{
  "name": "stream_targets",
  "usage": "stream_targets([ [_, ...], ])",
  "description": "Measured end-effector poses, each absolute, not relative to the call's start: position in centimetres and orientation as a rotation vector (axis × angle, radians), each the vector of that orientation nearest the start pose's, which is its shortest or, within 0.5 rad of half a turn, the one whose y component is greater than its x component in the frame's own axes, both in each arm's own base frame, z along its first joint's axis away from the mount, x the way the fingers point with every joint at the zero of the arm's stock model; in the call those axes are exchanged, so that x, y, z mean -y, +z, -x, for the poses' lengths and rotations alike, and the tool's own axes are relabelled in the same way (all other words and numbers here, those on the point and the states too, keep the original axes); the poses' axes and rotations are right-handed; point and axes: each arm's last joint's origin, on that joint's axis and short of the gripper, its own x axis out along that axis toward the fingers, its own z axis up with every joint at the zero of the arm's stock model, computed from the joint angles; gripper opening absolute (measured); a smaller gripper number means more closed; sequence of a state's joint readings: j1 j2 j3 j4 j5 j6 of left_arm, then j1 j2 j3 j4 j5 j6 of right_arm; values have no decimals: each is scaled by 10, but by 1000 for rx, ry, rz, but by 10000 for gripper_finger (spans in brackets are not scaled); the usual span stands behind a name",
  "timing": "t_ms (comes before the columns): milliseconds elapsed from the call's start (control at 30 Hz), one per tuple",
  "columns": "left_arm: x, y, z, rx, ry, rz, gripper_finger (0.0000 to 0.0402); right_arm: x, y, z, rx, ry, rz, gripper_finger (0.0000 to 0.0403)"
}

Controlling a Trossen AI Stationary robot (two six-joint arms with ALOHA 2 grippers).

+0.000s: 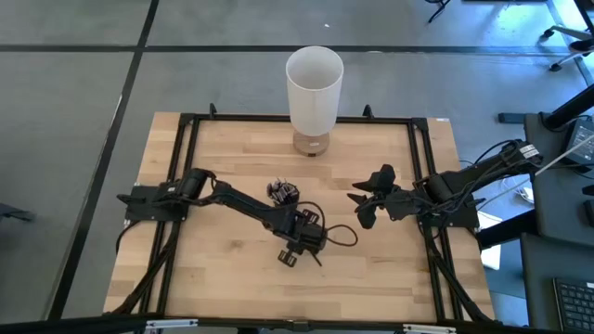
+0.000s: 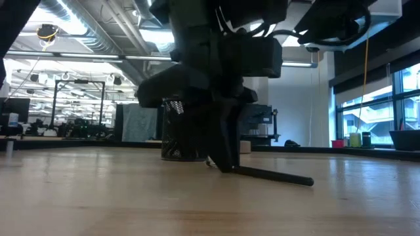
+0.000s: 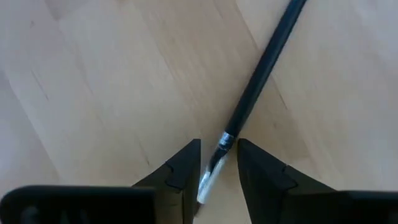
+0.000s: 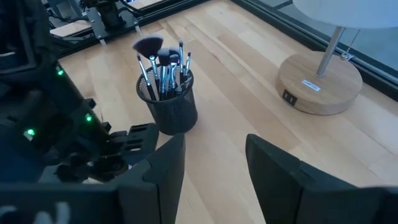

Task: Put items in baskets/containers
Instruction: Put the eyeshadow brush into the holder

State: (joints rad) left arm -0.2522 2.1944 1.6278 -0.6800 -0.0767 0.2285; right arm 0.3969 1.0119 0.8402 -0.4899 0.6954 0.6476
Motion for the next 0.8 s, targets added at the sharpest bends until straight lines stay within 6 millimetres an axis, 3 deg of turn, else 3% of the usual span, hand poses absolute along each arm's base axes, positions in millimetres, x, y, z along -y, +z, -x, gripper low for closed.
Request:
stream_targets([
  [200,106,143,-431,-1221,-281,-397,101,-61,289,-194,-447,-453,-281,170],
  [567,119,142,-427,-1215,-326,-475,12,-61,289,-194,-446,-453,-283,170],
  [800,132,142,-423,-1205,-248,-609,26,-61,289,-194,-446,-453,-283,170],
])
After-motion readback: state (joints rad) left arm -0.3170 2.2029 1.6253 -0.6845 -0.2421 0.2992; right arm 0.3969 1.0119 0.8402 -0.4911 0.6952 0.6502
